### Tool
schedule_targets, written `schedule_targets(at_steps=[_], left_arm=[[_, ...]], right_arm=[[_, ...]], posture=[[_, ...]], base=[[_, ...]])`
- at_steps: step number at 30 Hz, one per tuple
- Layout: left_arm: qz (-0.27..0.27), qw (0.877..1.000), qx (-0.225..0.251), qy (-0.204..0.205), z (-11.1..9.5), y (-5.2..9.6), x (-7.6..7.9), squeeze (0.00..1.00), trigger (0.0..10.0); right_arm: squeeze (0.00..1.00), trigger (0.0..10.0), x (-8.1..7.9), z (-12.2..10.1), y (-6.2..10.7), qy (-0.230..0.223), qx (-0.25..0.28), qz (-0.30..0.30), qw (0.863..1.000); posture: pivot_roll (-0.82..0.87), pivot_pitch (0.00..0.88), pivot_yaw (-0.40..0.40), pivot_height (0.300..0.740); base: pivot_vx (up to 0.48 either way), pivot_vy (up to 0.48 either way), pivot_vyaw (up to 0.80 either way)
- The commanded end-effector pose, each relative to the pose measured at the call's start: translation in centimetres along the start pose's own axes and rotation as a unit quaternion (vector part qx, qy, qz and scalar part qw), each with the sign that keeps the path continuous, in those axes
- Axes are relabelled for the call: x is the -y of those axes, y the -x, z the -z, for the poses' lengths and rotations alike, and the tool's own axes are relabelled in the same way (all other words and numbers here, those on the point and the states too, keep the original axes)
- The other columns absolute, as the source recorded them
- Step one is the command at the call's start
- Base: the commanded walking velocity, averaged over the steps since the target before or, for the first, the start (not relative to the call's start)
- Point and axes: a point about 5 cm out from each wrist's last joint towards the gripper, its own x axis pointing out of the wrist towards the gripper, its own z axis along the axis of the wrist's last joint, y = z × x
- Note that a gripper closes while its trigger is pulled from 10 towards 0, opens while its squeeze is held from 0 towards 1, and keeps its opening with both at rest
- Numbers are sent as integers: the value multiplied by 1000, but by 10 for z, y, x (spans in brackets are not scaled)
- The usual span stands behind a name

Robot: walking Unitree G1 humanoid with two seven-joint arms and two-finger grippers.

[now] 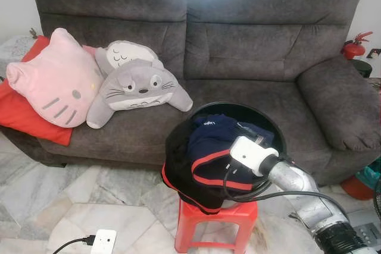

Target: Hang hanger

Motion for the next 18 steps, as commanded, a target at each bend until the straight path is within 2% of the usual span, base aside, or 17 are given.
schedule_targets(at_steps=[1,13,18], left_arm=[[1,1000,-2,-6,2,0,1,0,10000],[1,1000,-2,-6,2,0,0,0,10000],[0,1000,-1,-5,2,0,0,0,10000]], right_arm=[[0,0,-2,-2,0,-1,6,-5,1000],[0,0,-1,1,0,-7,-9,12,1000],[0,0,8,7,-1,-9,-33,51,998]], posture=[[-139,0,8,740],[-139,0,10,740],[-137,0,11,740]], base=[[0,0,0],[0,0,0],[0,0,0]])
